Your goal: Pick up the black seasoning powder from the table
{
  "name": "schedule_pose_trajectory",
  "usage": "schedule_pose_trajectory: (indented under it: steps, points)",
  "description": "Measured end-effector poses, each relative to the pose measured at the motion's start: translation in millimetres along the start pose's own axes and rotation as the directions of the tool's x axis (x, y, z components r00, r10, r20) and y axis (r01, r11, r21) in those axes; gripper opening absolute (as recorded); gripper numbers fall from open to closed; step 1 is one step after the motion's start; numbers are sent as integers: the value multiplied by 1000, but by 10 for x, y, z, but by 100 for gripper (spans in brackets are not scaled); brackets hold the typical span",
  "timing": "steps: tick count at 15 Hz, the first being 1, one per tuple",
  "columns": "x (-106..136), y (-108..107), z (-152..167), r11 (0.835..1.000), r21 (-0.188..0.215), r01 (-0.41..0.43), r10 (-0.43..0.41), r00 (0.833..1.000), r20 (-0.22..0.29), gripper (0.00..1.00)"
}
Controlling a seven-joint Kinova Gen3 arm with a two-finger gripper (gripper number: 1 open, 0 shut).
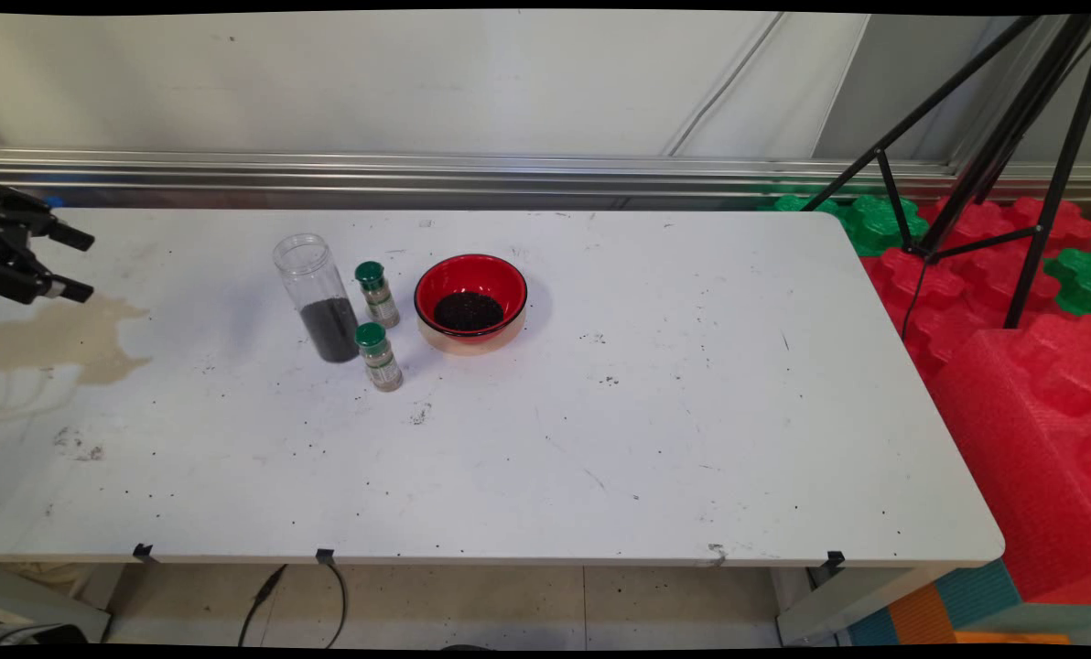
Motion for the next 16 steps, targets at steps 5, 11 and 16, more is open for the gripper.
schedule_pose_trajectory:
  steps: [5,11,16]
  points:
    - [59,-43,155,999,-26,-44,43,999,-14,100]
    - [108,-87,409,990,-69,-120,117,992,-49,100]
    - [135,-125,646,978,-102,-180,171,981,-96,100]
